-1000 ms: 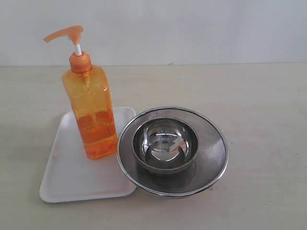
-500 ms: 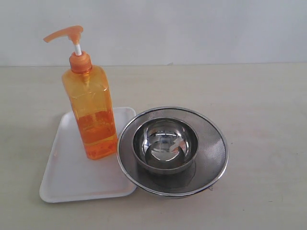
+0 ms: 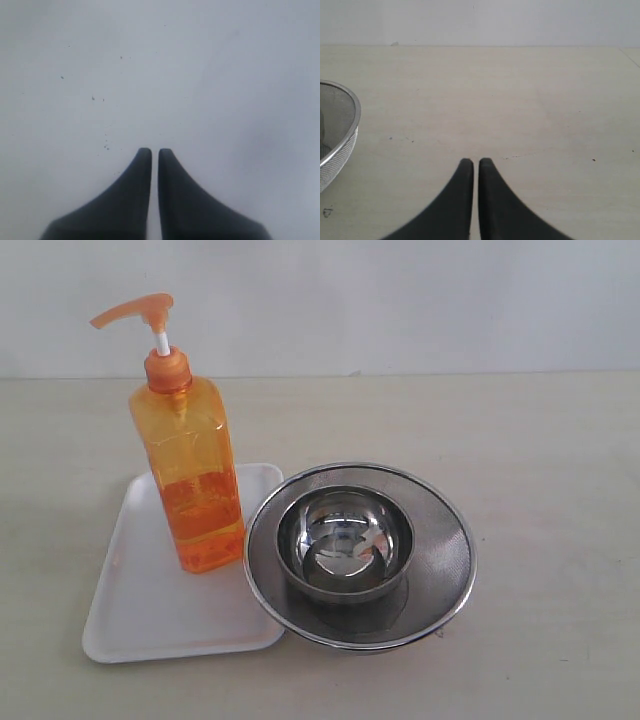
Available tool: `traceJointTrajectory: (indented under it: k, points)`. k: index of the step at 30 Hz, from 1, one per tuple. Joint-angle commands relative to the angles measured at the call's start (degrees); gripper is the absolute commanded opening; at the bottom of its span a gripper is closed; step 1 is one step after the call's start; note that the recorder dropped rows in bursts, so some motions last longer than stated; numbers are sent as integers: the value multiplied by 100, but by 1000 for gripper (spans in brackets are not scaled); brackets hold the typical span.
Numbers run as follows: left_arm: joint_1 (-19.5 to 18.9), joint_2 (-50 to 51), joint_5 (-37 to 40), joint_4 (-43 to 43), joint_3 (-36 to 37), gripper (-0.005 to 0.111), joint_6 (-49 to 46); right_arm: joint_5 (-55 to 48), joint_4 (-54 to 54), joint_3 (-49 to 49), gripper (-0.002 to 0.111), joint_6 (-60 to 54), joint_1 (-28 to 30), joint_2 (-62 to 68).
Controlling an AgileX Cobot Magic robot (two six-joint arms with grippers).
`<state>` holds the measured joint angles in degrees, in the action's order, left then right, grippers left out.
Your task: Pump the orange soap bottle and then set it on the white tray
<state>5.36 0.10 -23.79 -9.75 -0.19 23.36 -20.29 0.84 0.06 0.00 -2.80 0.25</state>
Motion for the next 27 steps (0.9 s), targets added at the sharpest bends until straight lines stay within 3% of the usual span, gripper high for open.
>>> traceJointTrajectory:
  k: [1, 11, 16, 20, 27]
  points:
    - [-16, -10, -174, 294, -10, 5, 347, 64, -22, -6, 1, 0, 33, -25]
    - [-16, -10, -24, 311, -10, 5, 398, 64, -22, -6, 1, 0, 33, -25]
    - [-16, -10, -226, 354, -73, 5, 1051, 64, -22, -6, 1, 0, 33, -25]
    - [-16, 610, 514, 634, -849, 5, 1051, 64, -22, -6, 1, 0, 33, -25]
    - [-16, 2837, 1654, 2784, -3116, 5, 1725, 64, -22, -6, 1, 0, 33, -25]
